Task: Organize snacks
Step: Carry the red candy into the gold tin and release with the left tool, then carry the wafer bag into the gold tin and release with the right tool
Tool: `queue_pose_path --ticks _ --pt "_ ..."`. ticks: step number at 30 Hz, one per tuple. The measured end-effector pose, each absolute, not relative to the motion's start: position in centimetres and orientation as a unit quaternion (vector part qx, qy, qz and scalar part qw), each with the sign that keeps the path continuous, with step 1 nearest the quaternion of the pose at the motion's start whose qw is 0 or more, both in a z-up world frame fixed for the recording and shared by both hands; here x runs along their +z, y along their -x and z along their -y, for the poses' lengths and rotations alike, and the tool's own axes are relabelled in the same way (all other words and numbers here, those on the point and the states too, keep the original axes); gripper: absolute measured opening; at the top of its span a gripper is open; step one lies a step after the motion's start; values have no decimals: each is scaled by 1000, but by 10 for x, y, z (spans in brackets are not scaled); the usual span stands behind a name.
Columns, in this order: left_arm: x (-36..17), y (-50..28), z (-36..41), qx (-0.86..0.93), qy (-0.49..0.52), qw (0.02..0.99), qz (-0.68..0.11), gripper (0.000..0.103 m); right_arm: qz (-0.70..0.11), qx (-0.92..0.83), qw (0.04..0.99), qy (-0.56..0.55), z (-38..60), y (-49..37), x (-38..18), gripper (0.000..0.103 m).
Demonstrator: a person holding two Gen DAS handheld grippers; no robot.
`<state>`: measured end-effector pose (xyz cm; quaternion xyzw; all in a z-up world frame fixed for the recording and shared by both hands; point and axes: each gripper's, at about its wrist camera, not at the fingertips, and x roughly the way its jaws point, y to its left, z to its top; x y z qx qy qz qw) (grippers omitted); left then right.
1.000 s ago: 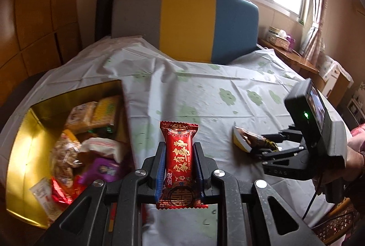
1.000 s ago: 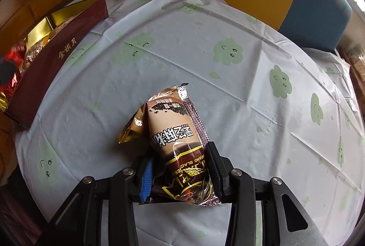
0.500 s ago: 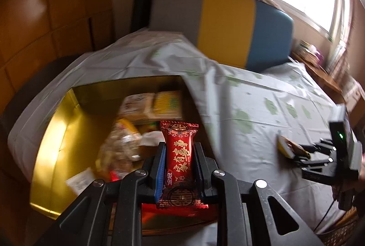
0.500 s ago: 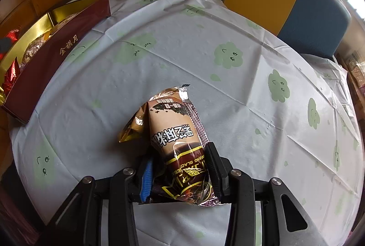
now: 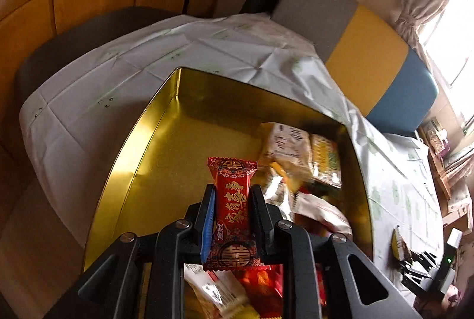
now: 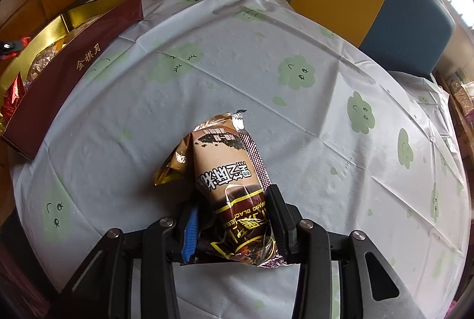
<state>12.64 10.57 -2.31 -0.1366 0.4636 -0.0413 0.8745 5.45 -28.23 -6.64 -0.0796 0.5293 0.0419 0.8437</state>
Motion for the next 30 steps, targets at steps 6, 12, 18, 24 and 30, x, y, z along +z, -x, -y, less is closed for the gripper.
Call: queue_pose_path --ticks 6,12,18,24,30 --pt "-46 -148 -98 -36 121 869 -479 25 -529 42 844 78 283 -55 -67 42" --pt "-58 -157 -94 -29 113 857 -503 35 -529 42 844 79 284 -55 -67 42" --pt "-41 -141 -94 -5 90 874 -477 35 -528 38 844 84 282 -54 -66 42" --pt "-17 -104 -80 17 43 904 -424 35 -525 33 845 92 278 -54 -66 41" --pt "-6 -76 -67 13 23 916 -400 35 -525 33 846 90 278 -53 -66 41"
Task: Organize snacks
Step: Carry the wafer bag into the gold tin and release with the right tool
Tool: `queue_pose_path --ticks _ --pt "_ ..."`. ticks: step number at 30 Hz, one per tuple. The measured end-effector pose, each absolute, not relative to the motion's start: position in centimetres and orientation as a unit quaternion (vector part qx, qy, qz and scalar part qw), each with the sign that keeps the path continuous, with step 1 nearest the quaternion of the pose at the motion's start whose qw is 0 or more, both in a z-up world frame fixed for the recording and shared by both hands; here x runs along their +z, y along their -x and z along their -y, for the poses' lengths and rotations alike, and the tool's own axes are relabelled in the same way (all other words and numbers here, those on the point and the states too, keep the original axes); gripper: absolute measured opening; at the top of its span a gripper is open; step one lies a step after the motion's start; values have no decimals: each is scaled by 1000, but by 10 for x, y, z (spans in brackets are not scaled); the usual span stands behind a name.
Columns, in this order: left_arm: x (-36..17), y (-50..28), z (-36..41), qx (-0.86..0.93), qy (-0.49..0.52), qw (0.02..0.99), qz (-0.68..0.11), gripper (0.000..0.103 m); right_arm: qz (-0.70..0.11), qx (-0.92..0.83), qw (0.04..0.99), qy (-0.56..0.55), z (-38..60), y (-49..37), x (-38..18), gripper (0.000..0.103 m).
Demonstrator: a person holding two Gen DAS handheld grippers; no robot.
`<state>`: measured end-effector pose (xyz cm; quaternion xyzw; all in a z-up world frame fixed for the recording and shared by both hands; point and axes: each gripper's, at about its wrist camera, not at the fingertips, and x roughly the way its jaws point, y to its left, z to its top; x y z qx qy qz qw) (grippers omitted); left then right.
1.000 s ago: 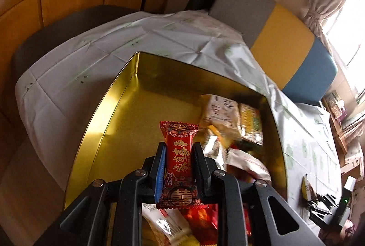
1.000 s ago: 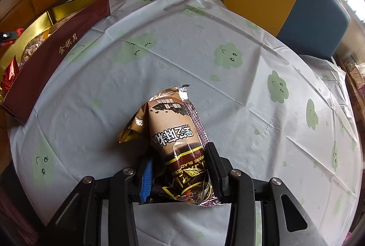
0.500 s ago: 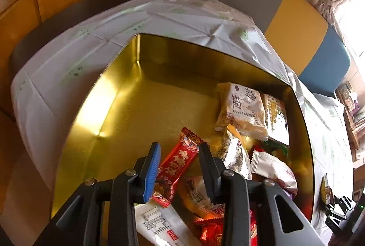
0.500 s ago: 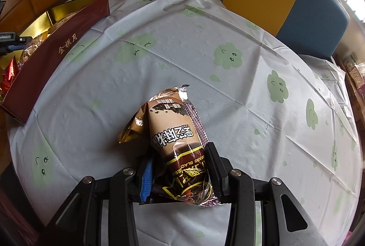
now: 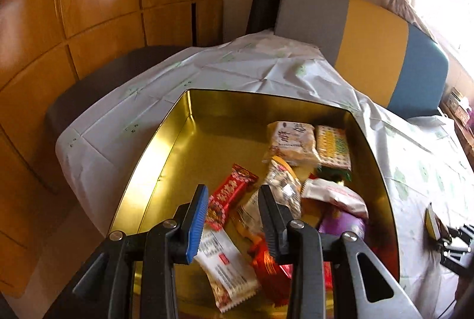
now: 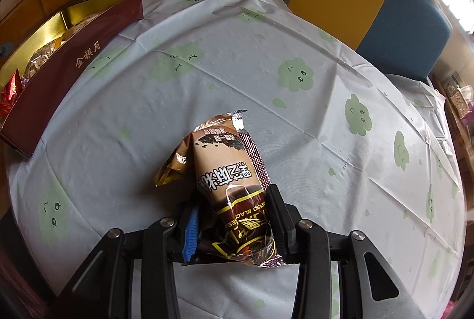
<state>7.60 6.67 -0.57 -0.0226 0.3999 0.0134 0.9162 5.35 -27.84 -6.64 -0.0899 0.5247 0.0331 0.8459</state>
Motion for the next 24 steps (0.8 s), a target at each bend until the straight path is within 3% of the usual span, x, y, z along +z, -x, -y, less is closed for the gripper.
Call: queue_pose_path --ticks 24 --pt "7 -40 -59 -4 2 930 -368 35 -543 -4 838 54 275 -56 -58 36"
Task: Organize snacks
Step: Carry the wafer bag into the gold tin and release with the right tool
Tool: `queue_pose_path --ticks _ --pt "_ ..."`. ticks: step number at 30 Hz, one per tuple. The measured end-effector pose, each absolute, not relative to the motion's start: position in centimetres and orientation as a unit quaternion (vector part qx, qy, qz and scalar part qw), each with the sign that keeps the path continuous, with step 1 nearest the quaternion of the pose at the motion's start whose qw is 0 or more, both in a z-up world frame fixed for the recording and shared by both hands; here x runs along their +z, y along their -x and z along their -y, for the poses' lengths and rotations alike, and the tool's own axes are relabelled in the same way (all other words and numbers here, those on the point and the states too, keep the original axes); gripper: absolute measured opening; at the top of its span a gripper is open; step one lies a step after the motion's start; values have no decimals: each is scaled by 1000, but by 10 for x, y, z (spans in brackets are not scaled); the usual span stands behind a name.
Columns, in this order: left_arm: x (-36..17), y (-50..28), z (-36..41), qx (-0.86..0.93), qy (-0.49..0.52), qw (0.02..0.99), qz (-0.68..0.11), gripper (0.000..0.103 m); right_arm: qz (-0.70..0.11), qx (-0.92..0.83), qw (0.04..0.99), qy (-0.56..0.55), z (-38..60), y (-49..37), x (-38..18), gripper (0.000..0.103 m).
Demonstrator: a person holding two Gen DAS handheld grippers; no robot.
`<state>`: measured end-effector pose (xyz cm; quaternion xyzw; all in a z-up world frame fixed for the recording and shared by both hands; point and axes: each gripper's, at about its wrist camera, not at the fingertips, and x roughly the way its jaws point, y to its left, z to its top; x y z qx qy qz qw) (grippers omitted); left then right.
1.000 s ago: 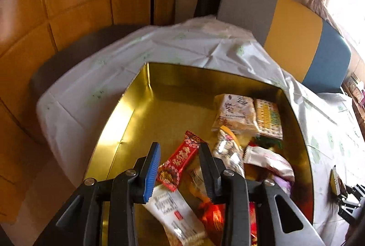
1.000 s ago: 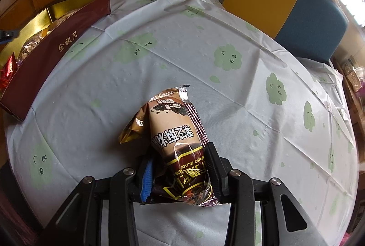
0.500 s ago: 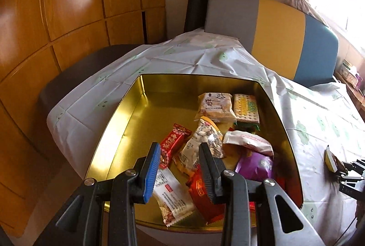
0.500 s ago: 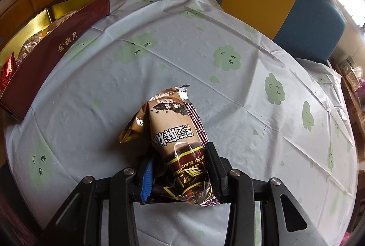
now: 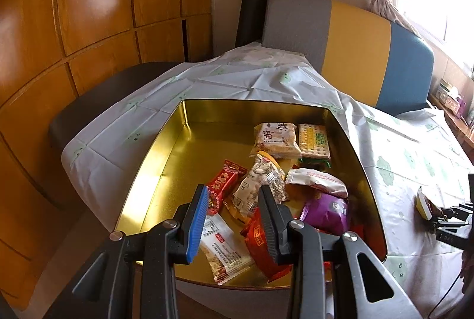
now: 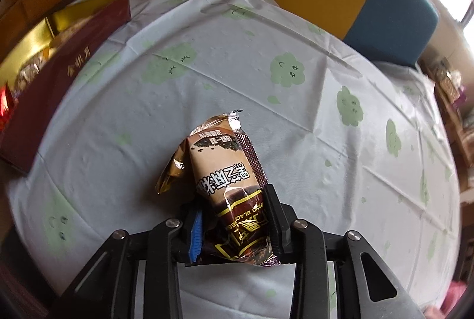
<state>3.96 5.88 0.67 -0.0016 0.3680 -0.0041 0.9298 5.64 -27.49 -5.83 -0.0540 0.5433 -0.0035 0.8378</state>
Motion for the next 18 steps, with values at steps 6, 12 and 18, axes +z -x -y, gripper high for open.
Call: queue_pose_path --ticks 6,12,18 --pt "6 -36 -63 -2 0 931 -365 35 -521 25 853 7 256 -60 -29 36" --pt "6 -36 -67 2 3 932 -362 35 -491 99 866 -13 204 -73 8 36" --pt "6 -36 -72 7 9 934 -358 35 -474 168 864 -24 139 -98 30 36"
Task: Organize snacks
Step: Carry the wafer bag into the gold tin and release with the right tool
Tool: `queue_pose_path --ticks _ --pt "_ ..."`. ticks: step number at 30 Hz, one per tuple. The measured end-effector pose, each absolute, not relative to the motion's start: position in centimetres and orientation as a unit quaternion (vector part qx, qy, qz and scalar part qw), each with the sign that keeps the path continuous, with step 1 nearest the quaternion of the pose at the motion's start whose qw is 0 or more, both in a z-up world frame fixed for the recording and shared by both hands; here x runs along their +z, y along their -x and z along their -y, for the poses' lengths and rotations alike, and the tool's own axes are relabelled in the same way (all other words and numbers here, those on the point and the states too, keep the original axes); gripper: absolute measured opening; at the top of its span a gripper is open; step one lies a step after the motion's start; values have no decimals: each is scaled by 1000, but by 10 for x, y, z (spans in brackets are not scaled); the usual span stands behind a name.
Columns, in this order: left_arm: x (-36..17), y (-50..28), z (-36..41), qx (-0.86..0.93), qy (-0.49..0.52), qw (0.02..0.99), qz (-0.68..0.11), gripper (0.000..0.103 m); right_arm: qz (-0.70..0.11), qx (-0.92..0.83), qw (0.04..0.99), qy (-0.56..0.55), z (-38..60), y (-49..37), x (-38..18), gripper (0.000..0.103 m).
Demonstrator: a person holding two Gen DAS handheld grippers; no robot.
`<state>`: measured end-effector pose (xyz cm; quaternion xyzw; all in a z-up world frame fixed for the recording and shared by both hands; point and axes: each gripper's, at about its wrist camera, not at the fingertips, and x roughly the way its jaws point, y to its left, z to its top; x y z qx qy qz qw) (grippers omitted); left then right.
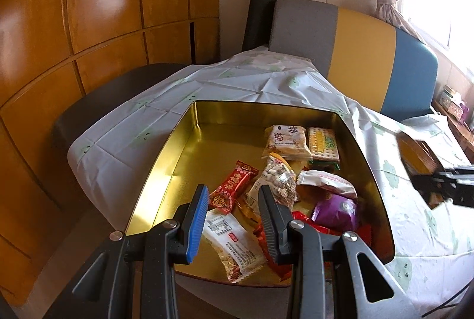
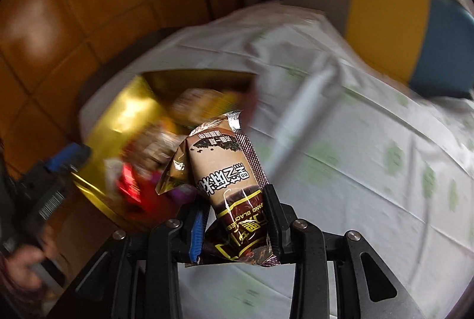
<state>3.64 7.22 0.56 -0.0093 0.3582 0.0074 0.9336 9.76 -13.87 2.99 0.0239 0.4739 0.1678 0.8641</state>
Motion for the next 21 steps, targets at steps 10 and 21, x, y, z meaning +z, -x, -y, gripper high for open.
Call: queue_pose_path --ticks 10,21 --pt "2 -41 -83 20 19 933 -358 35 -511 176 842 7 54 -156 -22 36" --pt "-5 -44 -86 28 23 930 -366 35 -505 188 842 -25 67 -151 -26 46"
